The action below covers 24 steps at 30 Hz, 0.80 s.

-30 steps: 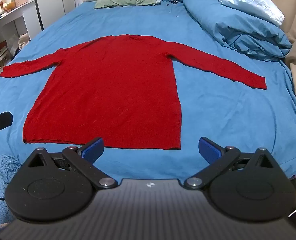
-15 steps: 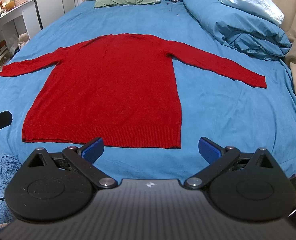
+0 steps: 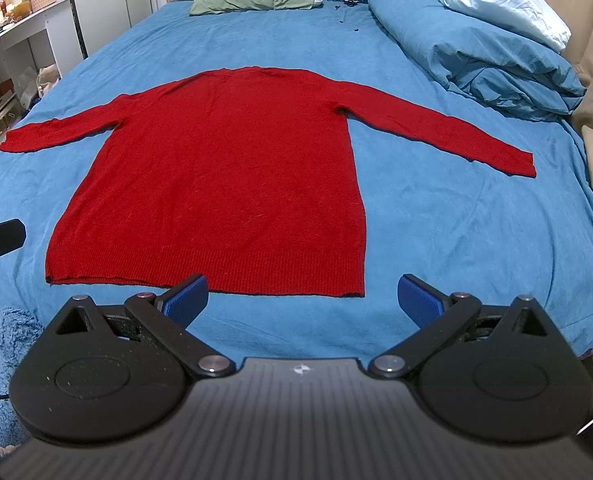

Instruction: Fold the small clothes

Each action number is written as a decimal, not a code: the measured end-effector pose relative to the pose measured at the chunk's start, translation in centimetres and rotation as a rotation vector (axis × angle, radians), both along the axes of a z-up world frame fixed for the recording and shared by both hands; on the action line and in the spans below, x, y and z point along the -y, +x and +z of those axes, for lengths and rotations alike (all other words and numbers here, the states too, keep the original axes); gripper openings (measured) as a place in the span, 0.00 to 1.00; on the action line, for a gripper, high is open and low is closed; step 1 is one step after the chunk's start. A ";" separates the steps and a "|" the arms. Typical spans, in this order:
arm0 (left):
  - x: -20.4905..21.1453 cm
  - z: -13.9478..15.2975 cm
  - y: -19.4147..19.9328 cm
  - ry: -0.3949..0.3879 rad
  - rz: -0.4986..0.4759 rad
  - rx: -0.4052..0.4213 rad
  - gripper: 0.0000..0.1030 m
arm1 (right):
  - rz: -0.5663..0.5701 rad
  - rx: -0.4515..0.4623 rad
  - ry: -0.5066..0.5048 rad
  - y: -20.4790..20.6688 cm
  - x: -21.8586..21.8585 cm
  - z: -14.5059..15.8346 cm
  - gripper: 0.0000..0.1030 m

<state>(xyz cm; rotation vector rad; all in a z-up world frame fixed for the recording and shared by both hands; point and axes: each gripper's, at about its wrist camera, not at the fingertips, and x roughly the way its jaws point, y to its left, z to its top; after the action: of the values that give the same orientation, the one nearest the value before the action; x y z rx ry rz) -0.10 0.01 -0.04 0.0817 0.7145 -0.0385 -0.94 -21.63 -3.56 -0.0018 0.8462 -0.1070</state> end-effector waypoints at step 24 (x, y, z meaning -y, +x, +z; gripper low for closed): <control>-0.3 0.0 -0.3 -0.002 0.014 0.015 1.00 | 0.006 0.000 0.007 0.1 0.1 0.0 1.00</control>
<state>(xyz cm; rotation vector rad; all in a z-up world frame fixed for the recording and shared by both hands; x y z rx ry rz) -0.41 0.28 -0.03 0.0747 0.7000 -0.0249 -0.87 -21.77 -3.52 0.0018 0.8469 -0.0981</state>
